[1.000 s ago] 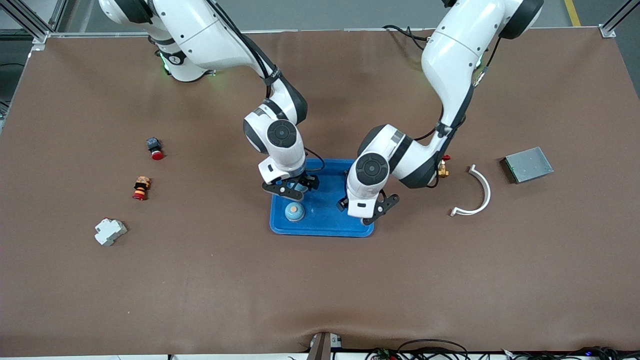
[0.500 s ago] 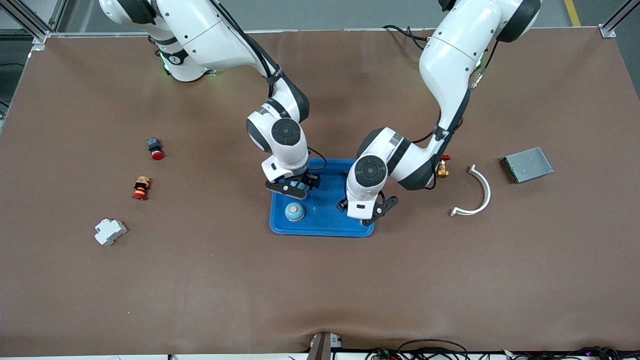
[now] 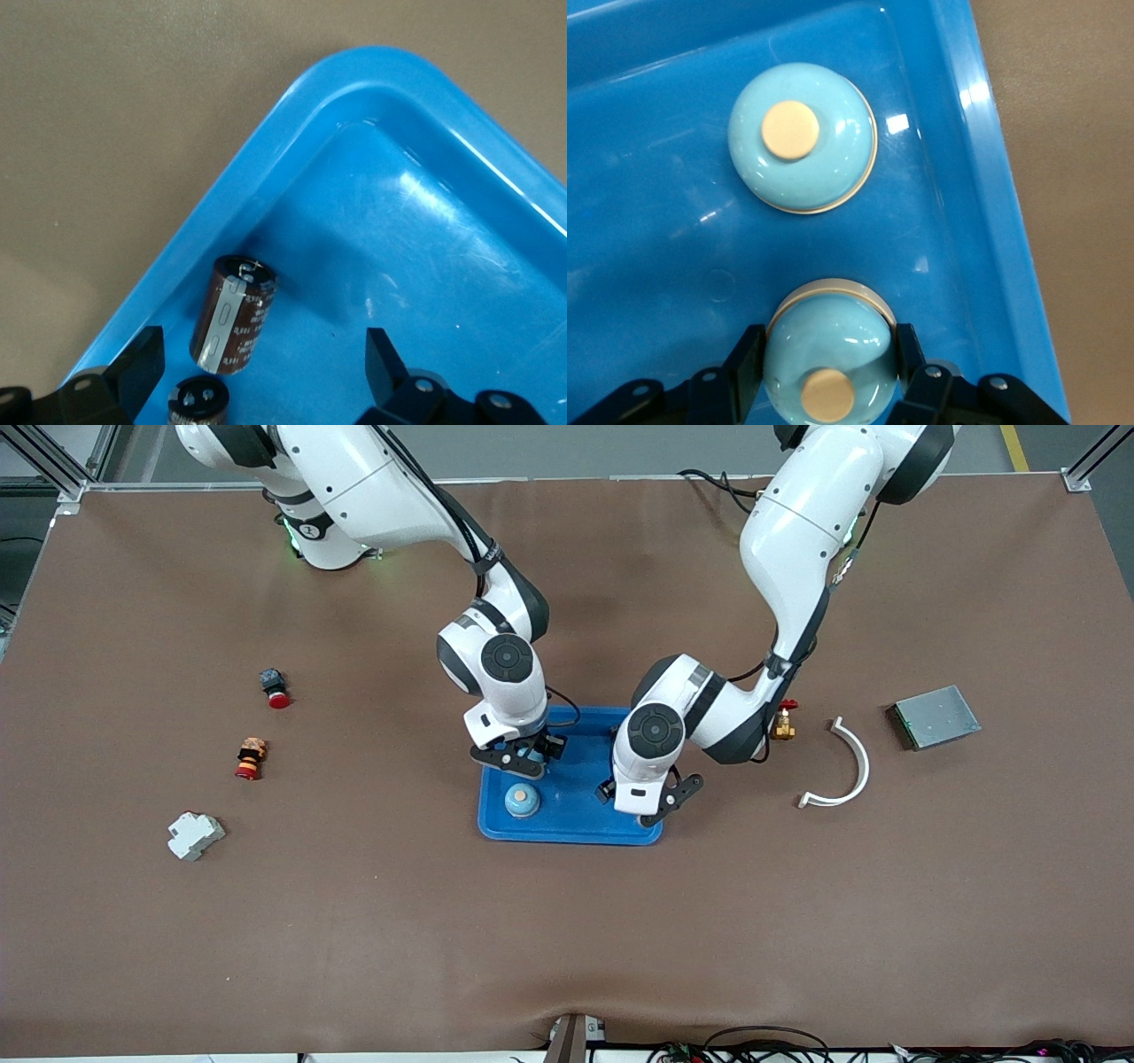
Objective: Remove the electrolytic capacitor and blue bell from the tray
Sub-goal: 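Grasp a blue bell with the right gripper while the left gripper grasps a capacitor, then carry the bell beside the red buttons while the left gripper lifts the capacitor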
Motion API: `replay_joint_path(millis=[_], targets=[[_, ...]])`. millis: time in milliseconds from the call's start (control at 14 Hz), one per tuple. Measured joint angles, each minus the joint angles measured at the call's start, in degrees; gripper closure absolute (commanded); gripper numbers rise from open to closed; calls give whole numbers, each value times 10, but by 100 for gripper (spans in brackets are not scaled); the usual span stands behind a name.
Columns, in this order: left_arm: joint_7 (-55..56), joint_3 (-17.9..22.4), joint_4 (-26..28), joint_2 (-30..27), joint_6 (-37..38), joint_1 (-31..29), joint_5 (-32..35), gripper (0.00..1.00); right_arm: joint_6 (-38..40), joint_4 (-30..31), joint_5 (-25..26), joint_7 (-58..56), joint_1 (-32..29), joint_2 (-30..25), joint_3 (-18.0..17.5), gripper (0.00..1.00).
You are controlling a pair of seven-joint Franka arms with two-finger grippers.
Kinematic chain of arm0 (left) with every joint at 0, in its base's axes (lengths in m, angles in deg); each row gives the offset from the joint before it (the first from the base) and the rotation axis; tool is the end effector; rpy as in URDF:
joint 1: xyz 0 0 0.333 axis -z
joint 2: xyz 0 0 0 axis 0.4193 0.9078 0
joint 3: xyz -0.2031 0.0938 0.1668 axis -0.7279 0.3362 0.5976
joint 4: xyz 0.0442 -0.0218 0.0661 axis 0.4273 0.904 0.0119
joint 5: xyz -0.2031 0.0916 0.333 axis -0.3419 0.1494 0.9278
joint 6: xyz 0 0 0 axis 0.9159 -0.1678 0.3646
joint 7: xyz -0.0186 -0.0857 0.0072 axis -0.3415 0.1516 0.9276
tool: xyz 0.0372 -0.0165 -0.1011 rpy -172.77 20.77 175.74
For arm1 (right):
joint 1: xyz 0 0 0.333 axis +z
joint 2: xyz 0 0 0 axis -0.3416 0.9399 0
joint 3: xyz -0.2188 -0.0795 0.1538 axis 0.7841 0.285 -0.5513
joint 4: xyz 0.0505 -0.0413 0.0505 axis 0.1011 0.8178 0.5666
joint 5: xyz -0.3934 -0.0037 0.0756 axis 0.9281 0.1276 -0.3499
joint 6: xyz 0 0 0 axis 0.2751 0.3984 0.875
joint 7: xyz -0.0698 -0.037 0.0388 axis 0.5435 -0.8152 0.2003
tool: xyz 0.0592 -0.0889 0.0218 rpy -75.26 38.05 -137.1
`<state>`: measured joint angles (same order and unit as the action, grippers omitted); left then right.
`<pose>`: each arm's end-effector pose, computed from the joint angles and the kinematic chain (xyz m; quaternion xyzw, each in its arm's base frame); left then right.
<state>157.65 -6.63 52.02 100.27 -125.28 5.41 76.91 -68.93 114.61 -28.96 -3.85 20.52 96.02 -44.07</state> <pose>0.5548 -0.4127 0.1594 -0.9462 -0.3185 0.0568 0.0098 0.4932 0.4393 0.1592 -0.9871 0.1583 -0.0207 0.0109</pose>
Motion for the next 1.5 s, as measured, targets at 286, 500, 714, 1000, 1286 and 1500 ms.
replay_joint_path(millis=[286,500,714,1000,1286,1500], targets=[[0,0,0,3,-2,0,0,0,54,-35,0,0,0,-1,0,100],[2,0,0,6,-7,4,0,0,118,-70,0,-21,-3,-17,5,100],[12,-1,0,11,-22,11,0,0,180,-74,0,-95,-32,-54,10,100],[15,0,0,13,-30,14,0,0,201,-41,0,-197,-82,-97,11,100],[15,2,0,13,-30,13,0,0,201,25,-2,-315,-148,-150,12,100],[15,3,0,13,-30,13,0,0,199,78,-7,-399,-196,-193,13,100]])
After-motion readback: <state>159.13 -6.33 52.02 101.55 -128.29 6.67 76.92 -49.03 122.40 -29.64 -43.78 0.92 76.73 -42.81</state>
